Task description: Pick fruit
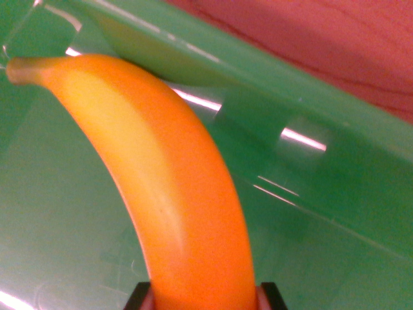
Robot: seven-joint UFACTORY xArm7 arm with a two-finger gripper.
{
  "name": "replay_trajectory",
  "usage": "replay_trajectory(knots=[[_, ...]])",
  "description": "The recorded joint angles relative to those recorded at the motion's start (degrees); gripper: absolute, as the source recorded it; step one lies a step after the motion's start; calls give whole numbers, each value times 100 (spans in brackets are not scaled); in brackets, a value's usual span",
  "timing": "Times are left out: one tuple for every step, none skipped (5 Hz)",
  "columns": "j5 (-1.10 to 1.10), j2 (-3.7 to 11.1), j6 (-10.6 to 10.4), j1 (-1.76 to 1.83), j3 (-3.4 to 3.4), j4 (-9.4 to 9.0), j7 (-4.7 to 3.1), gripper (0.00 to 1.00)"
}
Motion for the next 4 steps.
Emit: replay_trajectory(knots=[[-7, -135, 273, 3, 0, 138, -3, 100], [-7, -135, 273, 3, 0, 138, -3, 100], [-14, -265, 535, 6, 1, 271, -6, 100], [-14, -265, 535, 6, 1, 271, -6, 100]])
